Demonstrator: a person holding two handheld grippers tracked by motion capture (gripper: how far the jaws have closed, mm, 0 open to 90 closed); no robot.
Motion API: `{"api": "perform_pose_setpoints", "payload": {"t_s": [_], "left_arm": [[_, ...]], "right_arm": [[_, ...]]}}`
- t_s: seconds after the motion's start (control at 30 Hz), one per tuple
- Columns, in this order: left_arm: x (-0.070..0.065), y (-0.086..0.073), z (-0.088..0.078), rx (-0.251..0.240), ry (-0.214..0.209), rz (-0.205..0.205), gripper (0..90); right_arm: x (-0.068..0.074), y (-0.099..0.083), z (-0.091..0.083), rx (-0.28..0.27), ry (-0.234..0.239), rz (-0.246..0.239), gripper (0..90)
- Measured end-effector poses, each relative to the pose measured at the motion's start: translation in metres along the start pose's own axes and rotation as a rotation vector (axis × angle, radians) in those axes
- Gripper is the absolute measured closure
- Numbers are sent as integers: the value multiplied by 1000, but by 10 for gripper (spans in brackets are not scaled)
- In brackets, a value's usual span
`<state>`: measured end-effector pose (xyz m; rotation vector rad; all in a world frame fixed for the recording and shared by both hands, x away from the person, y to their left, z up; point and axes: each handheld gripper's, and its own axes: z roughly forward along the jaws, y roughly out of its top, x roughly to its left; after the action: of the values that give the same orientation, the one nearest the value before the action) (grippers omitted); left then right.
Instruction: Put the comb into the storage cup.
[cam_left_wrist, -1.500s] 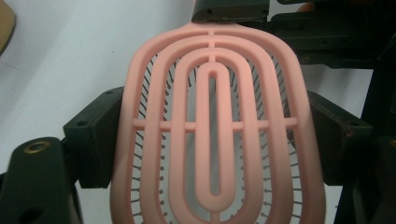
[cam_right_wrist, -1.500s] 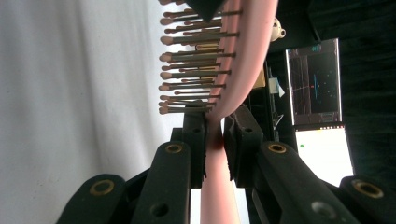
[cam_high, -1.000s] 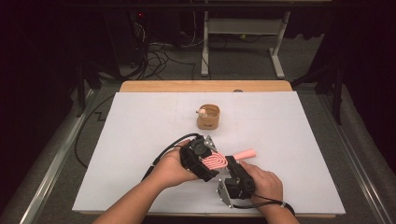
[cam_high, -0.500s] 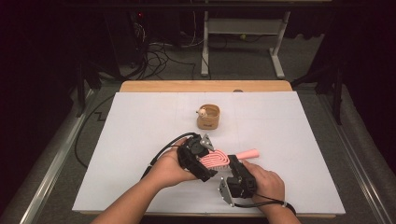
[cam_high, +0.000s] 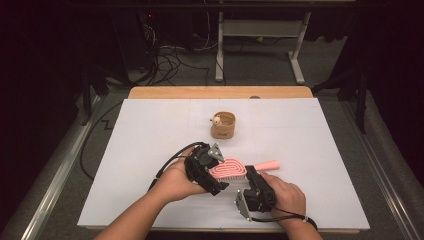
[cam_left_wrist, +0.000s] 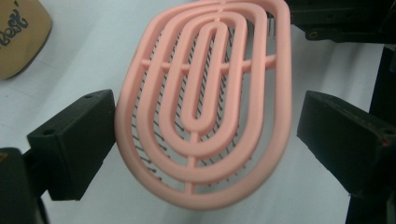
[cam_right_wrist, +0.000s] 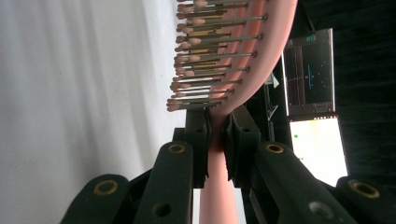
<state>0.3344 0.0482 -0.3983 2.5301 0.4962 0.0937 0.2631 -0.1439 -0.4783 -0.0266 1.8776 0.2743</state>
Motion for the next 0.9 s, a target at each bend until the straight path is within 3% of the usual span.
{"api": "perform_pose_setpoints", "payload": {"t_s": [0.43, 0.9], "left_arm": [[8, -26, -11, -14, 18, -25, 30], [27, -69, -16, -28, 53, -118, 0]], "right_arm": [[0, -2, -1, 10, -9, 6, 823], [1, -6, -2, 20, -9, 7, 823]]}}
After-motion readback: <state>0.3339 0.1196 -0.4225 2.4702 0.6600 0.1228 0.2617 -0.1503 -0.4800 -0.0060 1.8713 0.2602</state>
